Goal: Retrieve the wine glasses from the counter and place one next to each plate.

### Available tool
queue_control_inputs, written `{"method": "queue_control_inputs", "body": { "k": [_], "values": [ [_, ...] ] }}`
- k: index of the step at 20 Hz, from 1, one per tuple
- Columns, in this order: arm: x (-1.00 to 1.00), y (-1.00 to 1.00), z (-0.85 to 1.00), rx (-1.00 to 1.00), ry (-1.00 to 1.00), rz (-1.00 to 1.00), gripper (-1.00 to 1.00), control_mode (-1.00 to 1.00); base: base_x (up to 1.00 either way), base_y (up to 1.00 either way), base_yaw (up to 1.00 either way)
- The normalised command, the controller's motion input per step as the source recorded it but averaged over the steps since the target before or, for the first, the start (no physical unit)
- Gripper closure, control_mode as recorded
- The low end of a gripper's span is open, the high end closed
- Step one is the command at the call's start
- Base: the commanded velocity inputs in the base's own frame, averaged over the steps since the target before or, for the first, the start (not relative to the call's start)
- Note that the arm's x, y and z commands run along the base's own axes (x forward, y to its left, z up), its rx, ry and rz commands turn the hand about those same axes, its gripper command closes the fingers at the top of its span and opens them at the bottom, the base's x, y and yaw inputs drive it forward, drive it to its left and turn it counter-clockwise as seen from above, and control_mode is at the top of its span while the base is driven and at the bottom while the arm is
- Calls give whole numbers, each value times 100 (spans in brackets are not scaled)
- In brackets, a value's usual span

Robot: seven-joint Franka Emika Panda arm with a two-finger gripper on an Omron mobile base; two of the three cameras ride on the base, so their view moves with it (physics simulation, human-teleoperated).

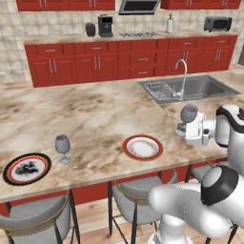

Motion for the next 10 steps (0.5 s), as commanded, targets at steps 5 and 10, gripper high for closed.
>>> {"method": "queue_control_inputs", "body": {
  "k": [5,10],
  "values": [
    [14,-5,-27,0,2,7,100,-100,0,0,0],
    [11,-2,-36,-4,0,3,100,-100,0,0,0]
  ]
}}
